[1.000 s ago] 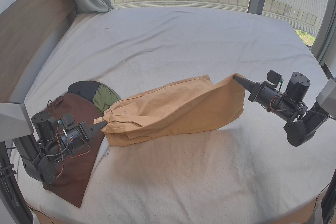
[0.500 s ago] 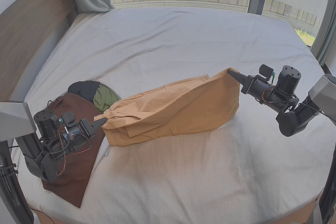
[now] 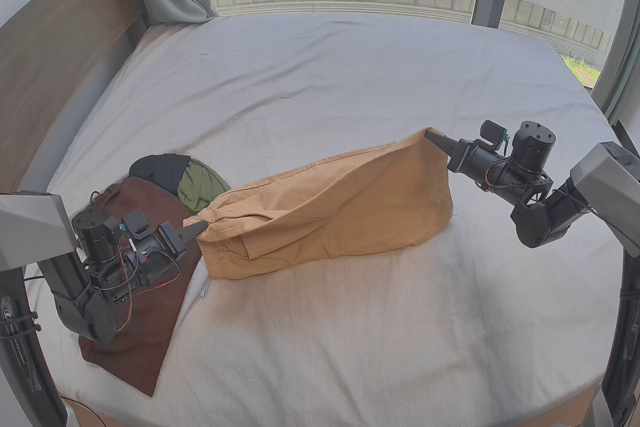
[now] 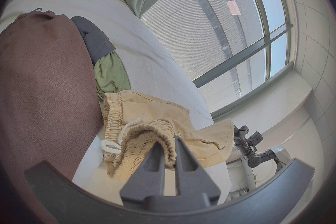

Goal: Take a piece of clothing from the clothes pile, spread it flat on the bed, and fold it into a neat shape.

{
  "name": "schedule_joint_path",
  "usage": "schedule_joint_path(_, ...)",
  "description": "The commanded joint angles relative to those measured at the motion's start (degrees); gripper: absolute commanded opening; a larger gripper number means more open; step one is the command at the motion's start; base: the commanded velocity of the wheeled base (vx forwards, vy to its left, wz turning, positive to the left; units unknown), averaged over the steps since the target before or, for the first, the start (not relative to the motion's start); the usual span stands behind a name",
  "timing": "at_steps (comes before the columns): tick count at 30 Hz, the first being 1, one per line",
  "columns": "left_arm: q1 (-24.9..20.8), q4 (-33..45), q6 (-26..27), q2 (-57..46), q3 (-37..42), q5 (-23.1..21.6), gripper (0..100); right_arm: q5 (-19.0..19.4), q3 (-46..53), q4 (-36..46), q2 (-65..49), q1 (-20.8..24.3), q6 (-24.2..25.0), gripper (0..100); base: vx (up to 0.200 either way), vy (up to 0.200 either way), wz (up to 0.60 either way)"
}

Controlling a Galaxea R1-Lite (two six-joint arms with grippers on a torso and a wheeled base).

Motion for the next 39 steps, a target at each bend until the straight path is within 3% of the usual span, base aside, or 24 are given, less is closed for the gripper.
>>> schedule_joint_path(1, -0.3, 0.0, -0.1, 2.6, -1.4, 1.3, 0, -0.1, -2.9, 0.3, 3.0, 0.2, 0.0, 0, 0.0, 0.0, 0.0)
schedule_joint_path(22, -0.1, 0.0, -1.9, 5.5, -5.8, 2.4, 0, -2.0, -11.1, 0.8, 9.9, 0.6, 0.1, 0, 0.0, 0.0, 0.0)
schedule_joint_path(28, -0.2, 0.0, -1.8, 7.1, -7.7, 4.8, 0, -2.5, -12.7, 0.8, 10.8, 0.6, 0.0, 0, 0.0, 0.0, 0.0)
schedule_joint_path(29, -0.2, 0.0, -1.9, 7.1, -8.0, 5.0, 0, -2.5, -12.8, 0.8, 10.8, 0.7, 0.0, 100, 0.0, 0.0, 0.0)
schedule_joint_path(30, -0.2, 0.0, -2.0, 7.1, -8.0, 5.3, 100, -2.5, -13.0, 0.8, 10.9, 0.7, 0.0, 100, 0.0, 0.0, 0.0)
schedule_joint_path(39, 1.5, 0.0, -2.9, 7.4, -10.2, 6.1, 100, -4.1, -14.9, 0.2, 12.4, 0.7, -0.1, 100, 0.0, 0.0, 0.0)
